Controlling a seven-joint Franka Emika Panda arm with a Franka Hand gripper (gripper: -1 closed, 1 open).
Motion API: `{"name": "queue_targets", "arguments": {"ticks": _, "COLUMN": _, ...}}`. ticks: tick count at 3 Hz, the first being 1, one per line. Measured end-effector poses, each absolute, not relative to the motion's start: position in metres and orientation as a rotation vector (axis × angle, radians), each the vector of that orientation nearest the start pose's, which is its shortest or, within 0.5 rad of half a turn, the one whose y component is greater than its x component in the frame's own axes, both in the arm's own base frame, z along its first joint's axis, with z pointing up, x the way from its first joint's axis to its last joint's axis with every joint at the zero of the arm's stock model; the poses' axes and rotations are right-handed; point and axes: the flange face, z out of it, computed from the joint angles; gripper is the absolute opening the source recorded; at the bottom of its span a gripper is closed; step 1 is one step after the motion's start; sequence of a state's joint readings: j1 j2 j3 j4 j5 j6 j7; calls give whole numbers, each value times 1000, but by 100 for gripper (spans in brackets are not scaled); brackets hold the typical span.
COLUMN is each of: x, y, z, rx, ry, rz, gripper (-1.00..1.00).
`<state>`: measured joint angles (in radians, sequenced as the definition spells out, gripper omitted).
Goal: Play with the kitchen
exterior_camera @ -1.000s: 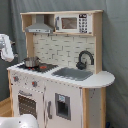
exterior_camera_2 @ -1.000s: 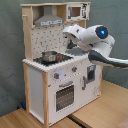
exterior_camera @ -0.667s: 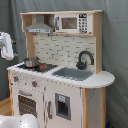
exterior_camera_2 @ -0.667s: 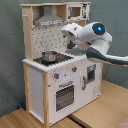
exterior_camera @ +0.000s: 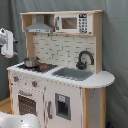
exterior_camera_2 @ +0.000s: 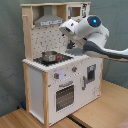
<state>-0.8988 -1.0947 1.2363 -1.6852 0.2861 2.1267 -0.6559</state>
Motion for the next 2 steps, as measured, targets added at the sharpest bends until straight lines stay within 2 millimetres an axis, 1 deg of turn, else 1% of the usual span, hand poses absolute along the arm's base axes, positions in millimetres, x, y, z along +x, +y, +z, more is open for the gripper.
{"name": "queue_targets", "arguments": {"ticks": 1, "x": 345, "y": 493, "z": 634, "rx": 1888, "ry": 1243, "rz": 729, "gripper": 100}}
{"name": "queue_targets", "arguments": {"ticks": 2, "x": 363, "y": 488, "z": 627, "rx": 1997, "ry": 1268, "rz": 667, "gripper": 100}}
